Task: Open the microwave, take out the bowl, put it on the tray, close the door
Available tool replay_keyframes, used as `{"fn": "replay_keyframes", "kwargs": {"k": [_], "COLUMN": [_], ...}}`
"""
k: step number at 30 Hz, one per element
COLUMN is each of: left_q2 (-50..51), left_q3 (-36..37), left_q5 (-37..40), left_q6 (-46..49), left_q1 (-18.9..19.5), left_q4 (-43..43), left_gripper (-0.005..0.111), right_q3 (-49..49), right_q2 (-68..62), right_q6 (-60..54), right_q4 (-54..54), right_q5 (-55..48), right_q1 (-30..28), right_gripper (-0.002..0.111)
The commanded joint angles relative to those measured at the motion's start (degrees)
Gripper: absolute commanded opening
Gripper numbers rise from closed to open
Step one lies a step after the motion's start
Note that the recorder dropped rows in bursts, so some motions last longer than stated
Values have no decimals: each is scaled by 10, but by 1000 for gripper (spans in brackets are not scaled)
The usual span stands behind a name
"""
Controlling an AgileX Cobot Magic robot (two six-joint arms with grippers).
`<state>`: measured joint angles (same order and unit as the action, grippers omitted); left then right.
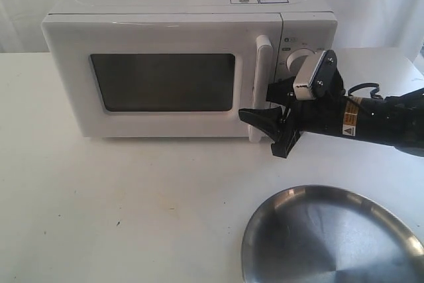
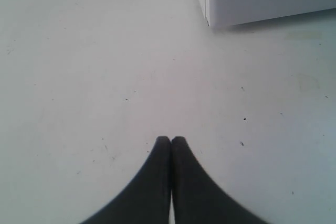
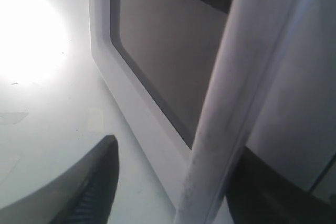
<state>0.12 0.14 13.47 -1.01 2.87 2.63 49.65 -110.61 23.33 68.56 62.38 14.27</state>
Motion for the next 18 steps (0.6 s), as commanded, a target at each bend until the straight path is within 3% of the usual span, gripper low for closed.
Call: {"fn": "replay_keyframes", "kwargs": {"k": [1, 18], "left_q2": [-1, -1], "left_q3": [-1, -1], "left_q5": [-1, -1], "left_q6": [-2, -2], "left_q1": [-3, -3], "left_q4": [-4, -4], "left_gripper": [0, 0], "right_q3": [13, 12], "right_q2": [-3, 96], "right_q6": [-18, 59], "right_q4": [132, 187], "right_q5": [76, 76], "right_q1": [20, 20], "right_gripper": [0, 0]}}
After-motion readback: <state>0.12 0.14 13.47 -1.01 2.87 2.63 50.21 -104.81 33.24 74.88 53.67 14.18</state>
